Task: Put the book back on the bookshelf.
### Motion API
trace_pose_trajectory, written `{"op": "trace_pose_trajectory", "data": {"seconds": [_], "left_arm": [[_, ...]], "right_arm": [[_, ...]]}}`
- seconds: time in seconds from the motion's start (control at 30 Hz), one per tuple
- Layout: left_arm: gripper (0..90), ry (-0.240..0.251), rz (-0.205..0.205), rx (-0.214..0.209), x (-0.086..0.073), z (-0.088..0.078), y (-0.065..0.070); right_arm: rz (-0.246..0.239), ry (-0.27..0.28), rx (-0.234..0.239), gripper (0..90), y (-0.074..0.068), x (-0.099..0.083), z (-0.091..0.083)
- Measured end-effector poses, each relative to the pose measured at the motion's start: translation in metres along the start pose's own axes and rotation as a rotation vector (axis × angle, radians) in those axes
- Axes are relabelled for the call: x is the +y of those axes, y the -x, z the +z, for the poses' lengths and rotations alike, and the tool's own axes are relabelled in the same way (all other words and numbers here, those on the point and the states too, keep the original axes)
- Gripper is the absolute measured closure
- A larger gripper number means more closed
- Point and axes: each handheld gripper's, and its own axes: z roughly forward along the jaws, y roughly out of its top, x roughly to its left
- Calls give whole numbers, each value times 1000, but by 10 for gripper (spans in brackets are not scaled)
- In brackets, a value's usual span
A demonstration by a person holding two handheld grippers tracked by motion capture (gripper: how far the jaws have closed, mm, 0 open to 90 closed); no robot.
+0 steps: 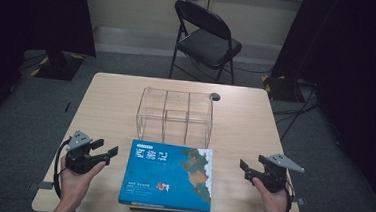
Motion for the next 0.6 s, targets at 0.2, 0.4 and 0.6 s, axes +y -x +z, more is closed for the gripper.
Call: {"op": "trace_pose_trajectory", "data": {"seconds": [0.2,0.4,0.6], "left_arm": [[362,-30,-2,-9,0,2,0],[358,-40,6,-9,1,1,0],[412,-29,-6,-75,4,-3,7]], "right_arm": [[-16,-18,14,236,1,0,2],[-31,-28,51,266,-7,1,5],[-49,-17,133,383,-17,10,-4]]}}
